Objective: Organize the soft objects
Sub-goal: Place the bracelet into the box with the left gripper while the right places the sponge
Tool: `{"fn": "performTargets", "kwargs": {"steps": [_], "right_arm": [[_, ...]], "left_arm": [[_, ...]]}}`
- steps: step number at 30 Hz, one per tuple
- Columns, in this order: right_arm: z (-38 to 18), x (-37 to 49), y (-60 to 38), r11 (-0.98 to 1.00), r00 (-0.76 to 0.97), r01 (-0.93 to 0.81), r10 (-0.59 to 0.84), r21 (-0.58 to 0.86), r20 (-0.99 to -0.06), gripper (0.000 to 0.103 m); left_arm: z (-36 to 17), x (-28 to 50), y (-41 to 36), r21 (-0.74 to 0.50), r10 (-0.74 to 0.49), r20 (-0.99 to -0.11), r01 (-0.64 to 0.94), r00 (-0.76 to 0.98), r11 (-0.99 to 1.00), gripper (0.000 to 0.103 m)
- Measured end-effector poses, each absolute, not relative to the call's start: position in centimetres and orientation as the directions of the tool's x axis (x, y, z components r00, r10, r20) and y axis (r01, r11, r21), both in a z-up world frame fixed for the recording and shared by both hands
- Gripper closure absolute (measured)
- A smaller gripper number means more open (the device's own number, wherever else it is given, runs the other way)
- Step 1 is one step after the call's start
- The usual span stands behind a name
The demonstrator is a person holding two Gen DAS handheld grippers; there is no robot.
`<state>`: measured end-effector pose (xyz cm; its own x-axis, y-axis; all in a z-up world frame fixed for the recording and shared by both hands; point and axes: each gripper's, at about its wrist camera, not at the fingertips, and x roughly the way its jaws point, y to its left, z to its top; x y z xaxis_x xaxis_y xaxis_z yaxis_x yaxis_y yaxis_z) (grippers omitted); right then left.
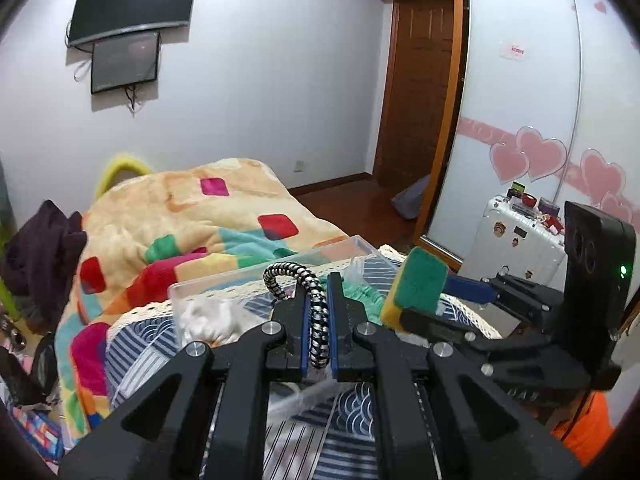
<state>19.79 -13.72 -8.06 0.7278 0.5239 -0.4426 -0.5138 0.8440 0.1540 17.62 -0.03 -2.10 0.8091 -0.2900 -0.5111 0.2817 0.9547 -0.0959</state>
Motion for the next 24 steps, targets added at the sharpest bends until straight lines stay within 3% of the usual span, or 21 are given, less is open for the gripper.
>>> {"fn": "performTargets", "kwargs": {"steps": [9,15,19,22,24], "right_arm": [[-9.0,22.8,-13.2,0.856,0.716,-0.488,0.503,0.168,-0.484,0.046],[-10.4,24.8,-12.7,0.852,0.671,-0.475,0.511,0.218,-0.537,0.046],[-11.3,24.8,-12.1,0.850,0.650,-0.488,0.506,0.199,-0.566,0.046],[-11.5,24.5,-11.7,0.854,0.655,-0.492,0.490,0.168,-0.575,0.044],[-11.4,24.4,-11.6,0.855,0.655,-0.495,0.483,0.154,-0.581,0.044]], "left_arm": [[-6.1,22.7,0.4,-0.168,-0.281,-0.609,0.226,0.742,0.960,0.096],[-8.7,23.5,0.8,-0.127,-0.216,-0.676,0.177,0.704,0.976,0.095],[-9.6,22.9,1.5,-0.135,-0.214,-0.700,0.168,0.681,0.976,0.081],[-9.7,22.2,1.8,-0.148,-0.224,-0.703,0.169,0.675,0.974,0.076],[-9.7,21.8,2.0,-0.141,-0.215,-0.702,0.163,0.679,0.977,0.061]]}}
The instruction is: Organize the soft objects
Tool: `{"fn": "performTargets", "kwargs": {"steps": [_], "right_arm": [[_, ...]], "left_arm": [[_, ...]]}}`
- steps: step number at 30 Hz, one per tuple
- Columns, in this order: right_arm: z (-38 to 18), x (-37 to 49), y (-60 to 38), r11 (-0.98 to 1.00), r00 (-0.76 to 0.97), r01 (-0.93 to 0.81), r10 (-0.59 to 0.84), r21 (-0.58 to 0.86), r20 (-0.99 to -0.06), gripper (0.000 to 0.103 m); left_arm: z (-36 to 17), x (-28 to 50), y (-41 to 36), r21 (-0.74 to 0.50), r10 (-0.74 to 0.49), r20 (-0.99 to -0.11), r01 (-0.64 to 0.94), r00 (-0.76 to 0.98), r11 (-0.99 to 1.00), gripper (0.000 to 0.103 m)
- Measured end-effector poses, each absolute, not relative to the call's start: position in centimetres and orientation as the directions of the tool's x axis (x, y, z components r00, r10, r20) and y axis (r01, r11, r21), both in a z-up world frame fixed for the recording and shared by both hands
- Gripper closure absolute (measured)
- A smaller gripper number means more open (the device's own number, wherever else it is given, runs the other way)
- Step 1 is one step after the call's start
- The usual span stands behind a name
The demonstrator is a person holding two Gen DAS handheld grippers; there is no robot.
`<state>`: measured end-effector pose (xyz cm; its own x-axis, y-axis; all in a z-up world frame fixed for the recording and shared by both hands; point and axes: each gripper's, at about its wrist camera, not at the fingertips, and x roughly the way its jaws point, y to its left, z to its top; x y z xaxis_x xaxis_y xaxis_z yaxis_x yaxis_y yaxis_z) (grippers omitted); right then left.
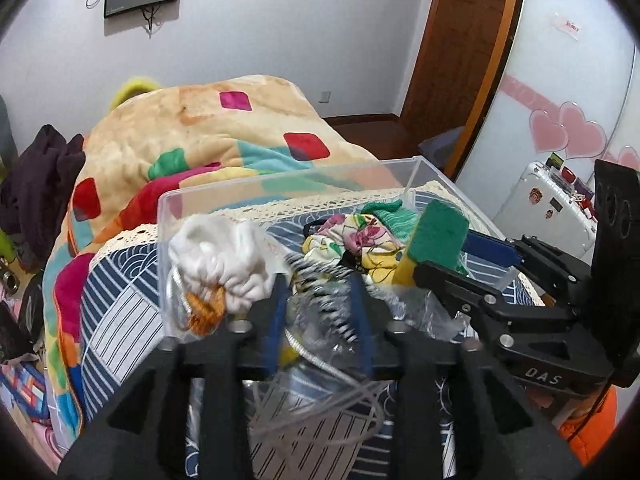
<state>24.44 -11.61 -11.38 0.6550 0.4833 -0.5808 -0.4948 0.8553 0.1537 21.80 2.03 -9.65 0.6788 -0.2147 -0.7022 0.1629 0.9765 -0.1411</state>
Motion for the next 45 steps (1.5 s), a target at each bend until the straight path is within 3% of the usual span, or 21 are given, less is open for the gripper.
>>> {"fn": "performTargets", "kwargs": {"steps": [2,4,15,19,27,32,37,41,45], "right_arm": [[-11.4,24.3,-11.6,0.860,0.661,-0.492,0.471,0.136,-0.584,0.044],[-11.4,24.2,-11.6,0.863,0.663,-0.490,0.460,0.122,-0.590,0.042],[-10.4,23.0,-12.6,0.867,0.676,-0.486,0.451,0.107,-0.583,0.039],[-8.3,21.5,-13.0,0.859,0.705,-0.505,0.469,0.088,-0.532,0.038],[-3.9,17.5,-13.6,0.831,0.757,-0.554,0.528,0.051,-0.384,0.026],[-2.6,15.9,-14.1,0.830,0.779,-0.556,0.539,0.043,-0.321,0.021],[-2.0,15.2,-14.3,0.834,0.789,-0.550,0.540,0.056,-0.291,0.014],[-1.8,14.6,-14.7,0.837,0.798,-0.543,0.537,0.062,-0.274,0.002],[-1.7,13.9,-14.6,0.848,0.815,-0.528,0.523,0.054,-0.250,0.000]], "left_arm": [[-9.5,21.1,2.2,-0.131,-0.204,-0.694,0.158,0.690,0.979,0.046],[-9.3,20.7,2.4,-0.124,-0.201,-0.690,0.159,0.696,0.979,0.041],[-6.6,16.9,2.9,-0.116,-0.180,-0.595,0.138,0.783,0.984,0.041],[-4.5,15.0,3.0,-0.111,-0.171,-0.527,0.133,0.833,0.985,0.041],[-1.1,11.4,3.3,-0.136,-0.178,-0.408,0.134,0.896,0.982,0.041],[0.4,9.0,3.1,-0.133,-0.168,-0.343,0.129,0.924,0.983,0.029],[1.3,7.3,2.4,-0.087,-0.133,-0.304,0.112,0.943,0.990,0.024],[1.6,5.9,2.0,-0.074,-0.104,-0.260,0.087,0.960,0.993,0.002],[1.8,5.2,2.4,-0.092,-0.101,-0.244,0.081,0.965,0.992,0.001]]}}
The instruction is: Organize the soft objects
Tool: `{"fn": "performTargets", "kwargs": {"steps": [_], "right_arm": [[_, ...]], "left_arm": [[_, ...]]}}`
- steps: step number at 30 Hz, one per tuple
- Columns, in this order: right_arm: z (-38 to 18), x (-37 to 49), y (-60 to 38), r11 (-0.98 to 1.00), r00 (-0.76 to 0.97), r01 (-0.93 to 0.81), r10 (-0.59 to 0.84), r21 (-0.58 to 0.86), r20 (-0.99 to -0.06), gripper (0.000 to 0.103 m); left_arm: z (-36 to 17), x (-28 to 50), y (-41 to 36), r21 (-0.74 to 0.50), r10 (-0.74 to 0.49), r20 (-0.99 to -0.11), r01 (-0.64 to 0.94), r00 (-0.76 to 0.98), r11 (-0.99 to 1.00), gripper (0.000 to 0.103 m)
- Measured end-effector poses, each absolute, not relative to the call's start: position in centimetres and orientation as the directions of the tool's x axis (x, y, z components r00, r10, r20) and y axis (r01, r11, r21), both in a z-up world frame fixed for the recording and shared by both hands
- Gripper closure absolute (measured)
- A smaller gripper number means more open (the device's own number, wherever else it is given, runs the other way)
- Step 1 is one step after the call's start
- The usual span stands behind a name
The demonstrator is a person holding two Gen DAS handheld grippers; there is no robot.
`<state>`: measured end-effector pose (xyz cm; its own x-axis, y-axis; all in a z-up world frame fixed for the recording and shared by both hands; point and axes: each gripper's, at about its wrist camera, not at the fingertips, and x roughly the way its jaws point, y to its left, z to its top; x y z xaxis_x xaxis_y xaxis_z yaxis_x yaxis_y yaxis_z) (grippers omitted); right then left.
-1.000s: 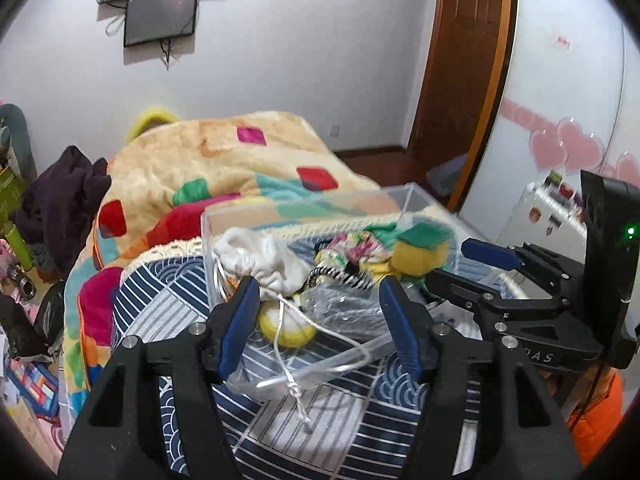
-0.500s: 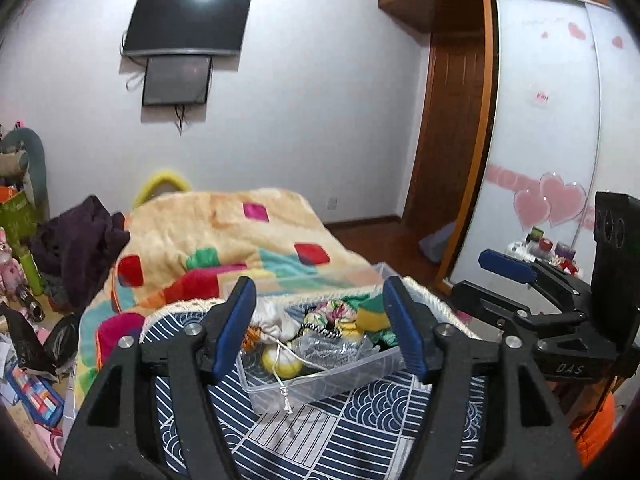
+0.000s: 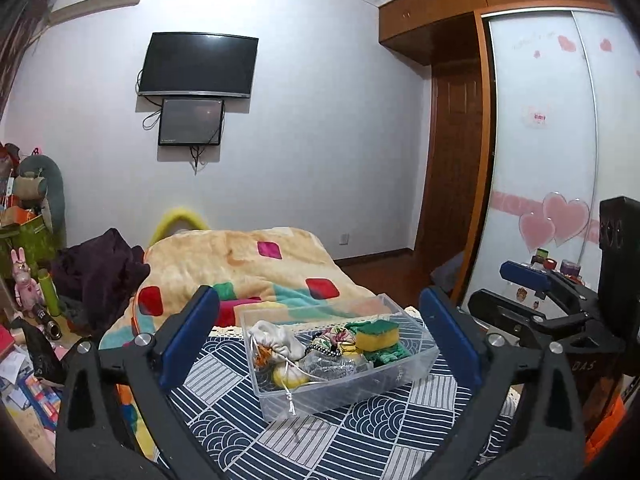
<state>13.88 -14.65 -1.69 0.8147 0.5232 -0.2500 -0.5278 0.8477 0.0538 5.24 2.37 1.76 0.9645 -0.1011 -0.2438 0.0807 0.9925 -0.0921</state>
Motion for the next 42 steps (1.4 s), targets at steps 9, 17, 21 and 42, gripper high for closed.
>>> {"fn": "performTargets", "kwargs": {"steps": [9,17,21,42], "right_arm": [[-1.7,12.7,-15.1,0.865,0.840,-0.499,0.499,0.058,-0.213,0.000],[-1.6,12.5,-15.3,0.867,0.843,-0.493,0.497,0.075,-0.205,0.000],[-1.5,12.4,-15.4,0.868,0.844,-0.491,0.496,0.080,-0.204,0.000],[-1.1,11.7,-15.7,0.871,0.853,-0.483,0.490,0.086,-0.179,0.000]], "left_arm": [[1.6,4.4,2.6,-0.096,-0.076,-0.224,0.056,0.972,0.994,0.000],[1.5,3.8,2.2,-0.082,-0.075,-0.214,0.058,0.974,0.995,0.000],[1.5,3.5,2.1,-0.074,-0.073,-0.211,0.058,0.975,0.996,0.000],[1.8,3.4,1.9,-0.071,-0.085,-0.214,0.071,0.973,0.995,0.000]]}}
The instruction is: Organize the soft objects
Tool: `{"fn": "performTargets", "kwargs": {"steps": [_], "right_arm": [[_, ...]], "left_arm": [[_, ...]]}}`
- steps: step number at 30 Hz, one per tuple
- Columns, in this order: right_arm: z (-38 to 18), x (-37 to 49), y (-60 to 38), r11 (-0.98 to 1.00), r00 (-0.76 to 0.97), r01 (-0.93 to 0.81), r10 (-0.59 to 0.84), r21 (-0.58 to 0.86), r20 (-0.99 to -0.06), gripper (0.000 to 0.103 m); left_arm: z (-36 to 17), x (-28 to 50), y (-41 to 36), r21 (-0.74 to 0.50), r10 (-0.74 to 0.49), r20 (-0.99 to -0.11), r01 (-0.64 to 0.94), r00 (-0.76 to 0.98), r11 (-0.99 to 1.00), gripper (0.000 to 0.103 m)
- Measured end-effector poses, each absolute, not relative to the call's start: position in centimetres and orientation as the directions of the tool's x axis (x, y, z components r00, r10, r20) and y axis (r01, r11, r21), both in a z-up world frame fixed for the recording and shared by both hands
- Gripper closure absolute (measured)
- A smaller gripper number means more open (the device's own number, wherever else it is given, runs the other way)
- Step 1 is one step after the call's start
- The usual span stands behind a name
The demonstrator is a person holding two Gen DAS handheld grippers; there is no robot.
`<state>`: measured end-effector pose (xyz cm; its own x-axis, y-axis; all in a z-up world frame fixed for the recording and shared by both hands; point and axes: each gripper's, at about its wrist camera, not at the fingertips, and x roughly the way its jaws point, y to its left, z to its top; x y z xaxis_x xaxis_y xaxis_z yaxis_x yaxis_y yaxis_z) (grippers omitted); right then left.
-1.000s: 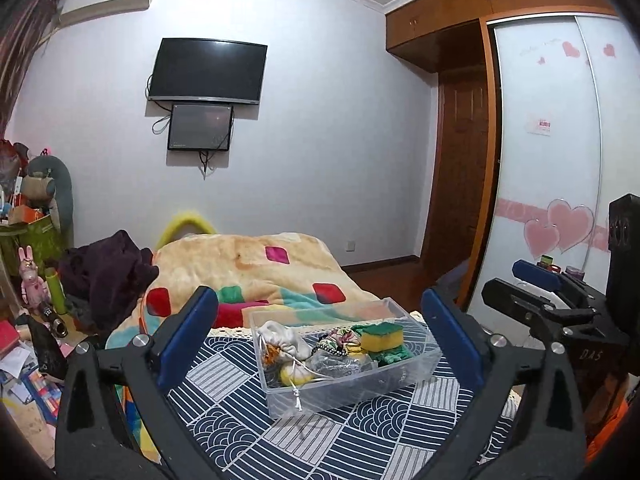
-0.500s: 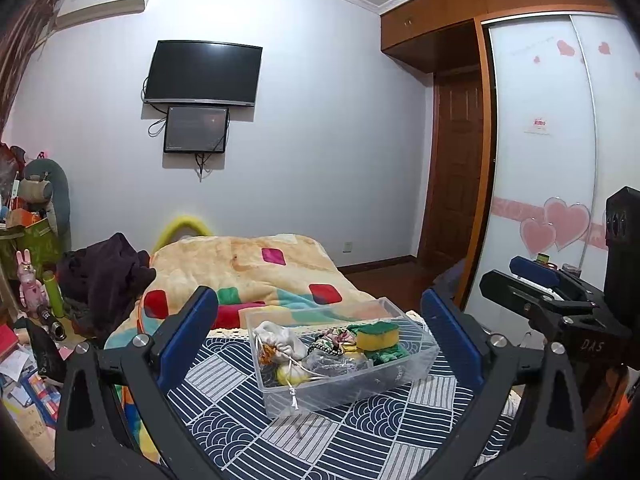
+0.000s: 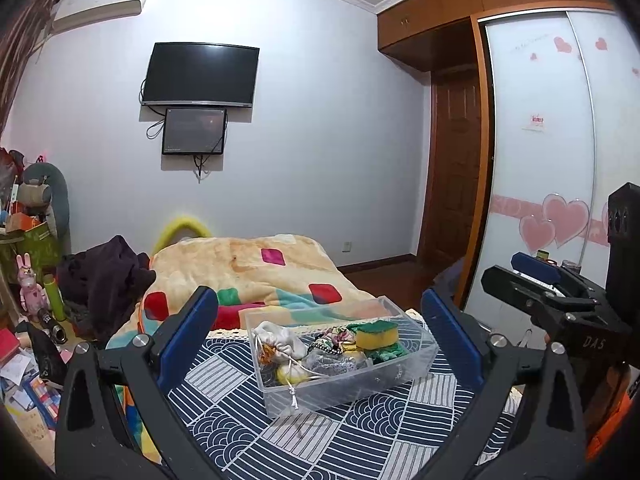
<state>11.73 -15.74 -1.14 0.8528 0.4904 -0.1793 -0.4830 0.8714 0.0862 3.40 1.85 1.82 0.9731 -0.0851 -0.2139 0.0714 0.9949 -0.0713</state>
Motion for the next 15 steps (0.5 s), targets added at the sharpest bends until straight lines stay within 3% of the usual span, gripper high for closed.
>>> {"fn": "performTargets", "kwargs": {"steps": [15], "right_arm": [[-1.13,11.95,-15.85,0.873,0.853,-0.480,0.488,0.091,-0.184,0.000]], "left_arm": [[1.72,3.49,2.15,-0.079,-0.090,-0.215,0.075,0.972,0.994,0.000]]}}
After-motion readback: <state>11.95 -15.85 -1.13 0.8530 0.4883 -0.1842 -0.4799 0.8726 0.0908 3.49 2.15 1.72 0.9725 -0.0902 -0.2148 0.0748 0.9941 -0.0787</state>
